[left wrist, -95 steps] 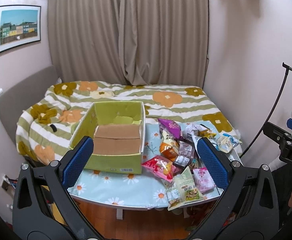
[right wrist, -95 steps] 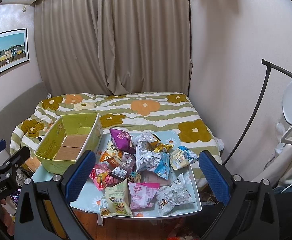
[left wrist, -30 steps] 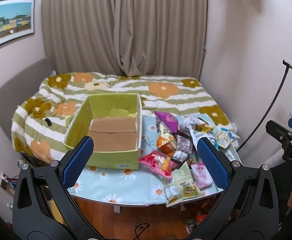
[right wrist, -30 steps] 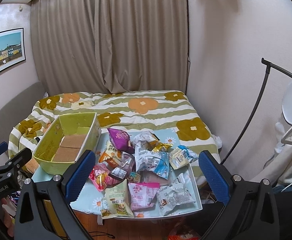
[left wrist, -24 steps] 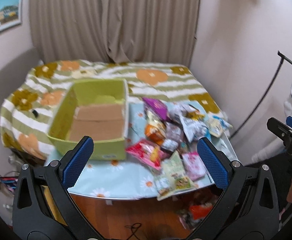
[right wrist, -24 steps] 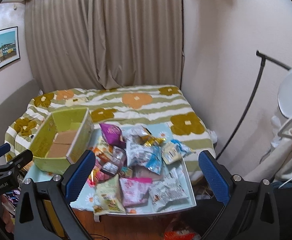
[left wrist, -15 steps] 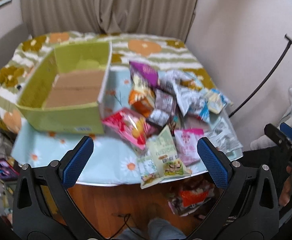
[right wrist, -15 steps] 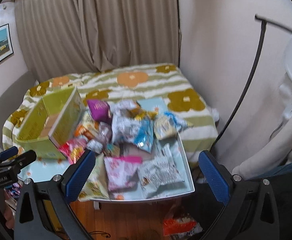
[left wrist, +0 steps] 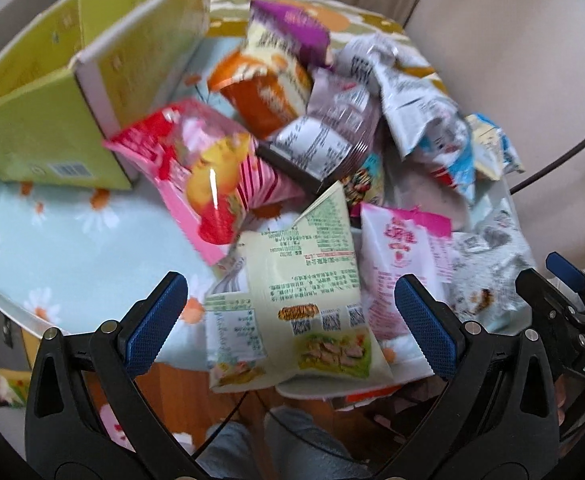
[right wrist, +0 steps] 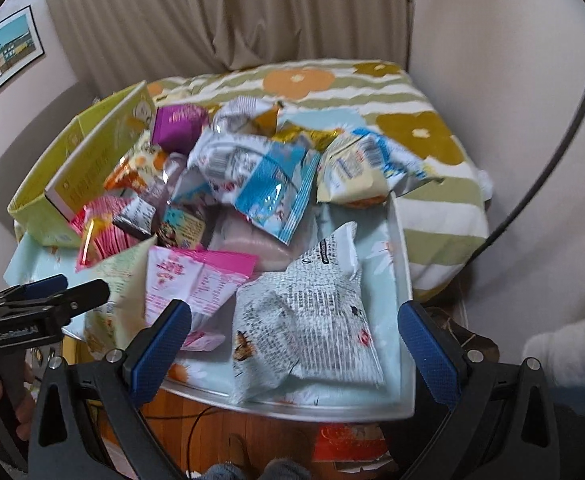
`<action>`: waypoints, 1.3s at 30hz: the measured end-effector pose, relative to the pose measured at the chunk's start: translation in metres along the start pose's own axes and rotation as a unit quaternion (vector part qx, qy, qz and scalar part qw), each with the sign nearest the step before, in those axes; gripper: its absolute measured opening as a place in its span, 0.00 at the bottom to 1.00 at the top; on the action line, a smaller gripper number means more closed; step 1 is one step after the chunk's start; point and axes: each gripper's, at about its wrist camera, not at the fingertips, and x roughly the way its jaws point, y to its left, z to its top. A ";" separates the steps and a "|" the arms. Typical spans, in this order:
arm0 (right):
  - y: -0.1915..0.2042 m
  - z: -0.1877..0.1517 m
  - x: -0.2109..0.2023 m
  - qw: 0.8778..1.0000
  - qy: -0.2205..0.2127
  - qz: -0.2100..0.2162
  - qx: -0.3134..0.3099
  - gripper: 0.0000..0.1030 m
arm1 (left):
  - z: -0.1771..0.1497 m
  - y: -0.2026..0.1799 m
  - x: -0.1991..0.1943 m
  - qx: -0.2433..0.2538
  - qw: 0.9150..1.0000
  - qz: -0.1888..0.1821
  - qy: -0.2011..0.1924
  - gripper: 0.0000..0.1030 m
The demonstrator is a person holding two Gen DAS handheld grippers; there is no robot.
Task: Organize snacks
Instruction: 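Grasp green-white cake packet with left tool while right tool grasps white printed bag, then carry green-white packet into the box and open left tool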
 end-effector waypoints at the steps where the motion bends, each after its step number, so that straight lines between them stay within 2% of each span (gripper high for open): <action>1: -0.001 0.001 0.006 1.000 0.004 0.003 -0.003 1.00 | 0.000 0.001 0.006 -0.005 1.000 0.000 0.004 0.99; 5: -0.003 0.003 0.026 0.999 0.022 0.017 -0.017 1.00 | 0.001 0.002 0.025 -0.014 1.000 0.003 0.026 0.89; 9: -0.005 0.003 0.038 0.999 0.032 0.027 -0.023 1.00 | 0.001 0.001 0.033 -0.009 0.999 0.016 0.031 0.86; 14: -0.004 0.002 0.048 0.998 0.043 0.031 -0.034 1.00 | 0.002 -0.002 0.039 0.007 0.999 0.022 0.034 0.75; 19: -0.002 0.002 0.059 0.997 0.056 0.035 -0.041 0.91 | 0.000 -0.006 0.041 0.027 0.999 0.026 0.027 0.66; 21: -0.001 0.001 0.064 0.996 0.064 0.038 -0.044 0.84 | 0.001 -0.007 0.039 0.035 0.999 0.025 0.024 0.62; 25: 0.001 -0.001 0.069 0.995 0.072 0.051 -0.040 0.78 | 0.005 -0.010 0.037 0.049 0.998 0.023 0.022 0.58; 30: 0.002 -0.003 0.065 0.995 0.069 0.053 -0.047 0.57 | 0.006 -0.012 0.028 0.054 0.998 0.020 0.017 0.52; 36: -0.001 -0.006 0.051 0.997 0.053 0.047 -0.037 0.48 | 0.009 -0.015 0.012 0.052 0.998 0.017 0.008 0.51; 39: 0.000 -0.004 0.041 0.998 0.044 0.038 -0.038 0.48 | 0.013 -0.015 0.001 0.052 0.999 0.010 0.002 0.51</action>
